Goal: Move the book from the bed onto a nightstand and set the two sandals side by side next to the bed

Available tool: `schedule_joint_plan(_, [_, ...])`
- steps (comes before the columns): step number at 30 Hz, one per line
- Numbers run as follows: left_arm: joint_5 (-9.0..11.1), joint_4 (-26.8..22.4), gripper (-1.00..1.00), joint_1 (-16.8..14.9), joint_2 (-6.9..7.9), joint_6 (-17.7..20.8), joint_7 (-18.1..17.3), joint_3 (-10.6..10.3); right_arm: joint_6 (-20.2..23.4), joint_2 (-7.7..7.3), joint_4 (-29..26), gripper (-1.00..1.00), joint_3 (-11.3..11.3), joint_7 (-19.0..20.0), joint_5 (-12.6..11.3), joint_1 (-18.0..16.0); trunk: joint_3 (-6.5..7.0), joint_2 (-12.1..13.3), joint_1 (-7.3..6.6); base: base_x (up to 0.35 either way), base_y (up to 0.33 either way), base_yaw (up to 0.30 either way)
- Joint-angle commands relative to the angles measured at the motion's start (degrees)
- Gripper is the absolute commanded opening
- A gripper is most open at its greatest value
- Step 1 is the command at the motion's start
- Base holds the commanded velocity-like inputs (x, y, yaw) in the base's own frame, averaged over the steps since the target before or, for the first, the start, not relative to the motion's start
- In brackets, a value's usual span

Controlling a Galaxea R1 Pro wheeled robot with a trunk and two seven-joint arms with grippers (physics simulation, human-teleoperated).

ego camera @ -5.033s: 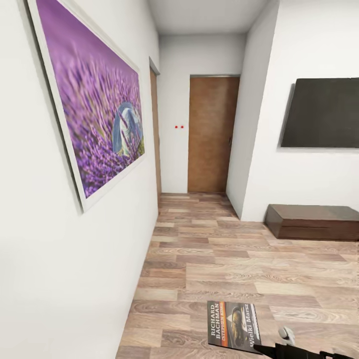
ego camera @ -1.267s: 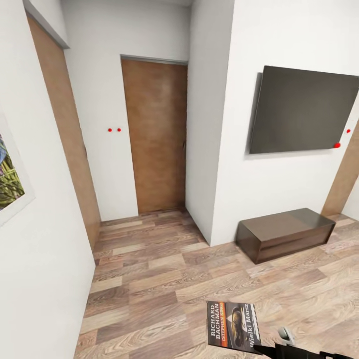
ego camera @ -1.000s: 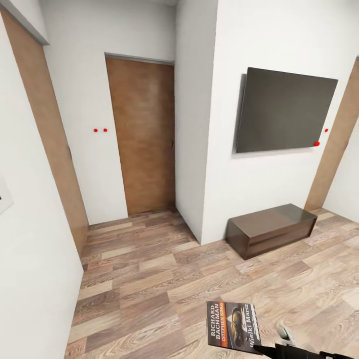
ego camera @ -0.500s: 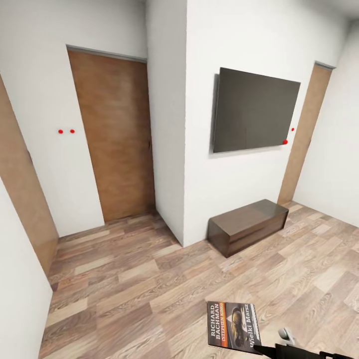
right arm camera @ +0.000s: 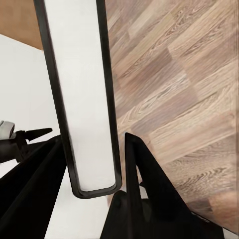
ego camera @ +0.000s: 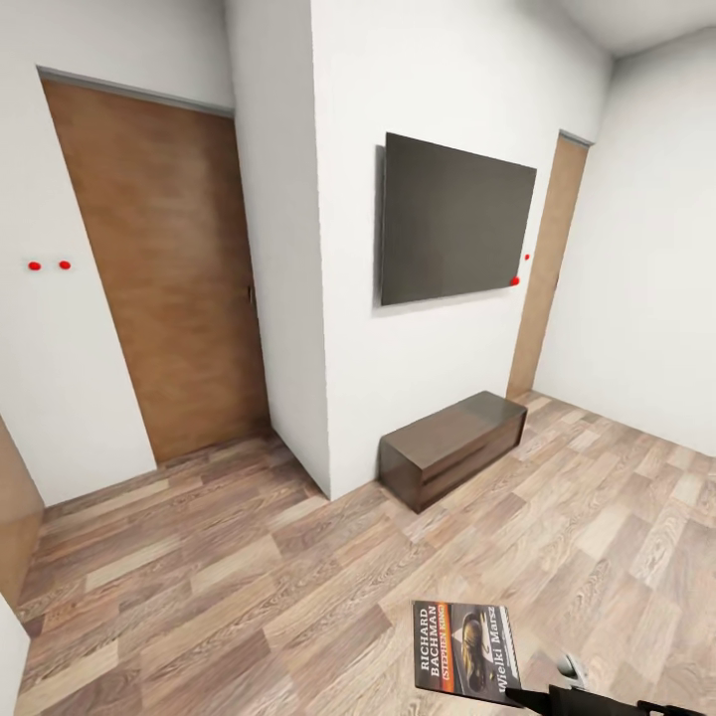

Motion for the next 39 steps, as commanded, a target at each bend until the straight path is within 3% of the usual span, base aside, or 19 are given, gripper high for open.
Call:
schedule_joint_plan(1, [-0.57, -0.01, 1.0, 0.0, 0.01, -0.17, -0.09, 0.49, 0.59, -0.01, -0.04, -1.0, 0.1, 0.12, -0.66, -0.03, -0.02, -0.04, 0.02, 0.001, 0.0, -0.284])
schedule_joint_plan(19, [-0.71, -0.05, 1.0, 0.0, 0.1, -0.15, -0.1, 0.47, 0.59, -0.01, -0.04, -1.0, 0.1, 0.13, -0.66, 0.0, -0.02, -0.04, 0.02, 0.0, 0.0, -0.284])
schedule_joint_plan(21, [-0.86, -0.07, 1.0, 0.0, 0.63, -0.11, -0.23, 0.37, 0.59, -0.02, -0.04, -1.0, 0.1, 0.14, -0.66, -0.01, -0.02, -0.04, 0.02, 0.0, 0.0, -0.284])
schedule_joint_plan(23, [-1.11, -0.14, 1.0, 0.0, 2.39, -0.04, -0.59, 0.15, 0.59, -0.03, -0.04, -1.0, 0.1, 0.14, -0.66, -0.02, -0.02, -0.04, 0.02, 0.0, 0.0, -0.284])
schedule_joint_plan(25, [-2.54, -0.16, 1.0, 0.0, 2.97, 0.04, -0.75, -1.0, 0.59, -0.02, -0.04, -1.0, 0.1, 0.14, -0.66, -0.03, -0.02, -0.04, 0.02, 0.0, 0.0, -0.284])
schedule_joint_plan(28, [-8.08, -0.06, 1.0, 0.0, 3.26, 0.0, -0.89, -5.61, 0.59, -0.03, -0.04, -1.0, 0.1, 0.08, -0.66, -0.02, -0.02, -0.04, 0.02, 0.0, 0.0, -0.284])
schedule_joint_plan(30, [-10.93, 0.03, 1.0, 0.03, 3.35, -0.05, -0.93, -7.36, 0.59, -0.02, -0.08, -1.0, 0.1, 0.12, -0.66, -0.03, -0.02, -0.04, 0.02, 0.0, 0.0, -0.284])
schedule_joint_plan(34, [-12.69, 0.08, 1.0, 0.76, 3.48, -0.14, -0.95, -8.4, 0.59, -0.06, 0.07, -1.0, 0.1, 0.15, -0.66, -0.03, -0.02, -0.04, 0.02, 0.0, 0.0, -0.284])
schedule_joint_plan(39, [-12.91, 0.08, 1.0, 1.16, 3.51, -0.17, -0.88, -8.54, 0.55, -0.06, 3.25, -1.0, 0.1, 0.14, -0.7, -0.03, -0.02, -0.04, 0.02, 0.0, 0.0, -0.284])
